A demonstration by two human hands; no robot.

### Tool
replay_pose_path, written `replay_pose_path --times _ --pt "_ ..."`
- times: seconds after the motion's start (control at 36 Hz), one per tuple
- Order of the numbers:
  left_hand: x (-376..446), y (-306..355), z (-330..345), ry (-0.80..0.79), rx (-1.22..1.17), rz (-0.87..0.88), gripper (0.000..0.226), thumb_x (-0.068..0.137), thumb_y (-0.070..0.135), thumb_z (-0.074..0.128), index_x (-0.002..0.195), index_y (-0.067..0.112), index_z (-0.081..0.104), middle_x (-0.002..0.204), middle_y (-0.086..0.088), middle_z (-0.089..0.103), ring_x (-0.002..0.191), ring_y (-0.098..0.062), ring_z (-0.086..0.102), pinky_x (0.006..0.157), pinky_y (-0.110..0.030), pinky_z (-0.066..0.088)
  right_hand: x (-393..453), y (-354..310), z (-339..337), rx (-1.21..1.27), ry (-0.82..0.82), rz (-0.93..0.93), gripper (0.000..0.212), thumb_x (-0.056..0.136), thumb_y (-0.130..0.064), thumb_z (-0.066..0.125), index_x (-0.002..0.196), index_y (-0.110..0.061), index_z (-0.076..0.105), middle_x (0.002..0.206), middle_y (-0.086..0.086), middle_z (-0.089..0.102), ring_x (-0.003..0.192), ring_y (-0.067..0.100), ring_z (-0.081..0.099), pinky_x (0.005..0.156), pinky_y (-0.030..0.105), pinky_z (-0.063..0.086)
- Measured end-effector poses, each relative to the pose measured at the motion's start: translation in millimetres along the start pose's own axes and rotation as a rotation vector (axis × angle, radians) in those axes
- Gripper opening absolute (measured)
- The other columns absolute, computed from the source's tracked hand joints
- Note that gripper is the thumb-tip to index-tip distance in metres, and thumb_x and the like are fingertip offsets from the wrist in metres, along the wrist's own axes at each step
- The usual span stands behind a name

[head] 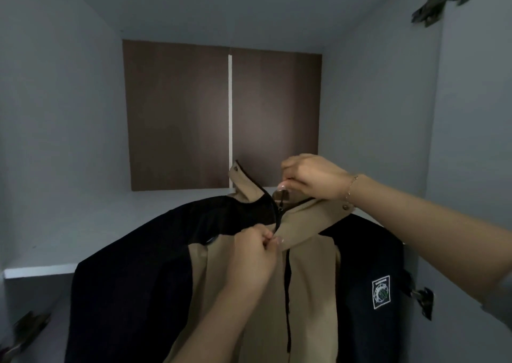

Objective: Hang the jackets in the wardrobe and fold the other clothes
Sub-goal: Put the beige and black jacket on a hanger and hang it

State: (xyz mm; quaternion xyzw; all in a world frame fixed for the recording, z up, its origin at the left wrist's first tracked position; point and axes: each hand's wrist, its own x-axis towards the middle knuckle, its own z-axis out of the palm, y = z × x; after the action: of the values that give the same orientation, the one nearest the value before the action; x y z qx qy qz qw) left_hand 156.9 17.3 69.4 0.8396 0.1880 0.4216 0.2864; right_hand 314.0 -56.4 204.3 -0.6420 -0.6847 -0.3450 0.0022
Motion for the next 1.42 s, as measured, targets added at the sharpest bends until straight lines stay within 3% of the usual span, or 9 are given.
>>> replay_pose_path --times 0.56,0.67,0.75,0.83,0.97,1.06,1.19,1.33,1.42 --pt "11 -6 -19 -0.160 0.047 -0.066 0.024 0.092 0.035 0.061 0.070 0.025 0.059 0.073 0.008 0.061 0.066 0.002 0.053 0.054 -0.004 0.038 46 73 -16 -0.112 0.177 0.252 0.041 0.098 -0.042 0.045 0.089 -0.009 0.067 0.092 0.002 0.055 0.095 0.022 0.051 0.077 0.031 0.033" --pt "16 1 -19 -0.136 0.076 -0.030 0.016 0.093 0.042 0.056 0.100 0.028 0.054 0.092 0.014 0.056 0.078 0.004 0.052 0.059 -0.005 0.040 47 59 -16 0.035 0.314 0.284 0.035 0.098 -0.042 0.045 0.076 -0.017 0.055 0.083 -0.004 0.046 0.075 0.016 0.049 0.064 0.028 0.034" --pt "23 11 -7 -0.150 0.113 0.052 0.078 0.078 0.067 0.058 0.138 0.040 0.015 0.129 0.012 0.027 0.115 -0.006 0.038 0.093 -0.024 0.041 47 50 -15 0.180 0.350 0.301 0.036 0.096 -0.044 0.048 0.069 -0.022 0.050 0.075 -0.003 0.052 0.067 0.016 0.051 0.059 0.028 0.035" --pt "28 22 9 -0.105 0.378 0.169 0.115 0.062 0.079 0.060 0.141 0.046 -0.018 0.131 0.013 0.010 0.121 -0.016 0.021 0.103 -0.043 0.034 48 45 -14 0.332 0.340 0.311 0.039 0.095 -0.047 0.050 0.060 -0.029 0.053 0.070 0.005 0.061 0.064 0.021 0.056 0.060 0.033 0.042" --pt "43 15 13 0.191 0.221 0.241 0.057 0.091 0.028 0.060 0.139 0.033 0.029 0.126 0.004 0.040 0.105 -0.008 0.048 0.084 -0.019 0.046 47 48 -3 0.597 0.359 0.381 0.044 0.094 -0.046 0.054 0.056 -0.024 0.060 0.063 0.017 0.061 0.055 0.020 0.051 0.059 0.031 0.042" --pt "48 7 4 0.238 -0.017 0.209 0.007 0.098 0.025 0.049 0.095 0.023 0.055 0.084 0.010 0.058 0.069 -0.001 0.054 0.059 -0.013 0.044 45 53 9 0.806 0.251 0.495 0.042 0.095 -0.040 0.054 0.061 -0.019 0.064 0.057 0.005 0.063 0.052 0.014 0.057 0.057 0.024 0.046" --pt "67 -14 -11 0.127 -0.340 -0.114 0.044 0.101 0.035 0.041 0.072 0.006 0.058 0.065 -0.009 0.055 0.058 -0.014 0.051 0.056 -0.023 0.038 42 52 37 1.027 0.091 0.655 0.045 0.105 -0.037 0.029 0.086 -0.013 0.062 0.080 0.002 0.063 0.069 0.015 0.059 0.056 0.025 0.047" --pt "80 -28 -7 0.059 -0.055 -0.124 0.040 0.101 0.030 0.045 0.064 0.015 0.051 0.060 0.004 0.051 0.051 -0.004 0.045 0.046 -0.017 0.029 33 51 71 0.779 -0.465 0.762 0.074 0.094 -0.066 0.011 0.135 -0.019 0.050 0.122 0.008 0.058 0.095 0.020 0.056 0.074 0.030 0.046" --pt "83 -29 -4 0.060 0.049 -0.126 0.035 0.099 0.033 0.047 0.069 0.016 0.052 0.064 0.003 0.054 0.054 -0.002 0.048 0.047 -0.015 0.035 30 49 94 0.884 -0.435 0.744 0.075 0.094 -0.068 0.010 0.141 -0.022 0.047 0.140 0.000 0.050 0.121 0.018 0.051 0.103 0.035 0.041"
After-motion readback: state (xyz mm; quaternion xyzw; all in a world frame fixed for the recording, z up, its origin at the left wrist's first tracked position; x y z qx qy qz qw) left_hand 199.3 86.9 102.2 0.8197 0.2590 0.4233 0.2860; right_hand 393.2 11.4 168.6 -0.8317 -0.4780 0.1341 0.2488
